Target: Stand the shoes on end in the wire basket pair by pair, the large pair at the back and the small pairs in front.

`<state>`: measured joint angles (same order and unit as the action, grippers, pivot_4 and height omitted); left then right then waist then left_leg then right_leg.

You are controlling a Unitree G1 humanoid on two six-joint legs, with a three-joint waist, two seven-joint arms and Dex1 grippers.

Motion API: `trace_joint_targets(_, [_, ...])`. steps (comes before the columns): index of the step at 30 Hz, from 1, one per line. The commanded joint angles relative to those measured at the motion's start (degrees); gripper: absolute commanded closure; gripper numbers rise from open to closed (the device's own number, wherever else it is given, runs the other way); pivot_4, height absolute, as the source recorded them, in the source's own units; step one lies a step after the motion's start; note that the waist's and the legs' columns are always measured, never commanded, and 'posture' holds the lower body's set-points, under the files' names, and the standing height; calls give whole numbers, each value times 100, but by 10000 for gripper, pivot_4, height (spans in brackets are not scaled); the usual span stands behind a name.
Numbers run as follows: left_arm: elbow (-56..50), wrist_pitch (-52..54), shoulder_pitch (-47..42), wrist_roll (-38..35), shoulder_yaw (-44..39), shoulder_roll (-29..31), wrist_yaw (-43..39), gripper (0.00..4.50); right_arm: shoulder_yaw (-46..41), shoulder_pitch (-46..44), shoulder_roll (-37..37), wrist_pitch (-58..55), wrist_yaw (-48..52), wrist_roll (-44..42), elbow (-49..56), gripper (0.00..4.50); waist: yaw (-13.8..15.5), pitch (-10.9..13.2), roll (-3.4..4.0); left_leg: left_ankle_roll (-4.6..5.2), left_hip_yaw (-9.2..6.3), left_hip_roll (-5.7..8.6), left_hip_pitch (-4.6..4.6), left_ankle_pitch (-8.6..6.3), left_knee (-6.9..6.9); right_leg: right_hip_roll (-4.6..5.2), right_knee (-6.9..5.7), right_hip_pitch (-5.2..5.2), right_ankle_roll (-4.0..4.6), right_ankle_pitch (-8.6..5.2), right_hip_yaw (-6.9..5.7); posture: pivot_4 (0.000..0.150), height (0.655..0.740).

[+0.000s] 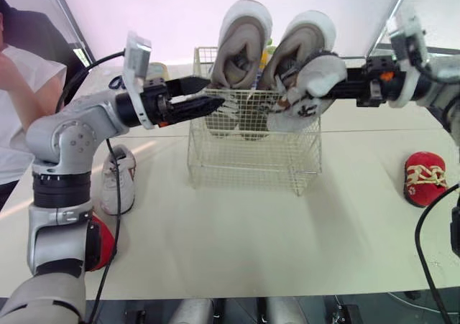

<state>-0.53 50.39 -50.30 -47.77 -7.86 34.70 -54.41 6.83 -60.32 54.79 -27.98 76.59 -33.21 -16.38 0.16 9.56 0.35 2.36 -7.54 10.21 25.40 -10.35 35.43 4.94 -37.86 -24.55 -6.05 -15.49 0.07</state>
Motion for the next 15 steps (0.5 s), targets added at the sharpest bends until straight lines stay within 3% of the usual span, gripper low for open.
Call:
trace_joint_targets(1, [-258,-52,-22,-87,-148,-12,85,230,-89,-260,-97,436,276,360,-58,39439,7,0,0,-3,0,0,0,1,0,0,0,0,0,0,0,1500,7400])
trace_joint_targets(15, [-430,-41,-30,-112,-108,-185,303,230,151,-319,-985,1030,559,1517,-1132,39439,7,0,-1,-29,0,0,-2,18,3,-1,-6,2,0,1,0,1500,7400])
